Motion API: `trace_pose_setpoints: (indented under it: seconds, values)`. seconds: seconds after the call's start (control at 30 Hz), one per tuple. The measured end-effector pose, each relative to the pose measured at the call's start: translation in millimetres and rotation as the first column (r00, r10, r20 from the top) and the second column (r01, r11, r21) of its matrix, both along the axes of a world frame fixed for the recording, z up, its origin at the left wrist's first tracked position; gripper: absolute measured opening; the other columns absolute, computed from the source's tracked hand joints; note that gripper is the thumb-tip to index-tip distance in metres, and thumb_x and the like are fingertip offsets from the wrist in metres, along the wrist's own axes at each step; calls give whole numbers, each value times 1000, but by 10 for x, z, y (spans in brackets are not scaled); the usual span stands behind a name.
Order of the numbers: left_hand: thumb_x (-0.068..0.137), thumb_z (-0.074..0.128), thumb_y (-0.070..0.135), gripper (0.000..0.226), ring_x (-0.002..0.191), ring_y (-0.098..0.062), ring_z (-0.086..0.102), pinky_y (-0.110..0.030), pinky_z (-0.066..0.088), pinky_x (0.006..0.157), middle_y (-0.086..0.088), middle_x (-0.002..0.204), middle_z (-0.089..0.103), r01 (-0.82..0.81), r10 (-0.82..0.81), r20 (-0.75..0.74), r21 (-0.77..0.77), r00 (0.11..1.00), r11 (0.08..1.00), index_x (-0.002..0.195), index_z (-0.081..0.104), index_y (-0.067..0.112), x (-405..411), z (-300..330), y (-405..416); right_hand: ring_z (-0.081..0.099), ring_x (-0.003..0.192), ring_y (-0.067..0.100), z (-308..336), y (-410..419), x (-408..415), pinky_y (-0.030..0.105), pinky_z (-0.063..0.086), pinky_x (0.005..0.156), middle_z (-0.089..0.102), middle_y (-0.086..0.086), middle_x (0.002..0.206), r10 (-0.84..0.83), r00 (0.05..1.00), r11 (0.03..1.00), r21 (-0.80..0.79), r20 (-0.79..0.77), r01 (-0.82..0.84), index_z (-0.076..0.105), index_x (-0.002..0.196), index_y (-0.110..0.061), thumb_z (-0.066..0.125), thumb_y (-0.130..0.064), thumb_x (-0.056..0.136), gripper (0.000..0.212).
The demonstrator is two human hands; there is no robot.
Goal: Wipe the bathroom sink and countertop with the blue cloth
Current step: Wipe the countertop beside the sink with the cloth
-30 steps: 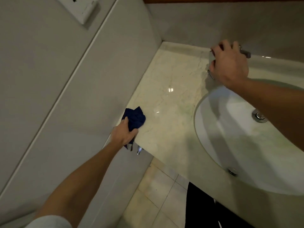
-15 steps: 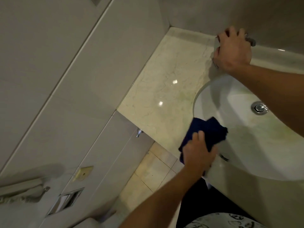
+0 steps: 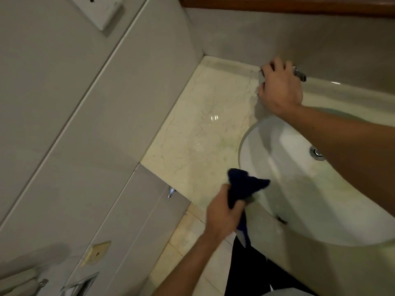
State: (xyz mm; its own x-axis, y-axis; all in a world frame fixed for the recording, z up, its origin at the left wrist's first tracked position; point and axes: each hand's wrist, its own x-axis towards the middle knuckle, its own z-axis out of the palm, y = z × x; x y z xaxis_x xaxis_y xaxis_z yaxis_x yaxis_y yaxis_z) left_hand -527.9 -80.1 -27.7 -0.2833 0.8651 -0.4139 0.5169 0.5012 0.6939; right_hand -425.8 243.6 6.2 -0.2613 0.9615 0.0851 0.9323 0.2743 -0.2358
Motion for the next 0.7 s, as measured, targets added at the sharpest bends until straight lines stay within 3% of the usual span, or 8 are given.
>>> trace_pose_setpoints:
  seconds: [0.1, 0.17, 0.23, 0.3, 0.37, 0.43, 0.6, 0.7]
  values:
    - [85, 53, 29, 39, 102, -15, 66, -30, 55, 86, 4, 112, 69, -236, 222, 215, 37, 951, 971, 123, 57, 23, -647, 24, 280, 48, 118, 41, 15, -2, 0, 49, 52, 78, 51, 17, 129, 4, 1000, 1000, -10, -17, -5, 55, 131, -8, 59, -15, 92, 40]
    - [94, 53, 24, 40, 109, -13, 65, -22, 53, 88, 1, 120, 68, -309, 285, 210, 92, 935, 946, 133, 55, 15, -1064, 125, 565, 49, 117, 40, 18, -1, -3, 47, 53, 77, 51, 16, 129, 8, 1000, 1000, -20, -16, -8, 55, 133, -9, 60, -16, 92, 42]
    - [104, 49, 16, 33, 106, -10, 63, -9, 49, 79, 5, 118, 65, -302, 286, 128, 134, 950, 944, 136, 51, 15, -1440, 269, 906, 49, 117, 39, 23, -4, -4, 46, 54, 77, 51, 15, 131, -1, 1000, 999, -32, -16, 1, 54, 134, -11, 62, -16, 91, 44]
    - [104, 48, 18, 35, 100, -14, 61, -11, 48, 69, 2, 113, 64, -236, 251, -68, 176, 966, 956, 139, 48, 15, -1813, 365, 1311, 50, 117, 39, 35, -12, -18, 46, 54, 76, 52, 14, 131, -10, 1000, 999, -40, -21, 9, 55, 134, -11, 63, -15, 90, 45]
    - [97, 51, 30, 44, 92, -18, 63, -29, 54, 70, 0, 109, 66, -71, 126, -297, 192, 947, 979, 139, 47, 19, -2111, 400, 1789, 50, 117, 38, 42, -8, -30, 46, 54, 75, 52, 13, 130, -12, 1000, 999, -38, -18, 12, 56, 134, -11, 63, -14, 89, 46]
    - [90, 54, 34, 44, 89, -20, 63, -37, 53, 73, 2, 105, 65, 72, -6, -448, 130, 894, 989, 132, 50, 22, -2282, 312, 2299, 50, 116, 38, 38, -9, -33, 45, 55, 74, 52, 12, 131, -20, 1000, 999, -34, -16, 20, 55, 135, -12, 64, -15, 90, 46]
    - [87, 60, 41, 48, 103, -30, 62, -44, 54, 79, -9, 119, 60, 291, -249, -568, -18, 784, 957, 125, 51, 14, -2064, -235, 3389, 49, 120, 35, 12, -6, -38, 40, 53, 69, 51, 9, 136, -20, 1000, 1000, -6, 6, 20, 52, 138, -15, 62, -20, 93, 47]
    - [93, 62, 41, 54, 108, -33, 57, -43, 51, 78, -15, 128, 53, 347, -258, -562, 56, 786, 936, 134, 47, 8, -1628, -466, 3809, 47, 123, 34, -43, 20, -46, 40, 53, 70, 48, 8, 139, -23, 1000, 1000, -16, 8, 24, 49, 141, -15, 62, -23, 93, 50]
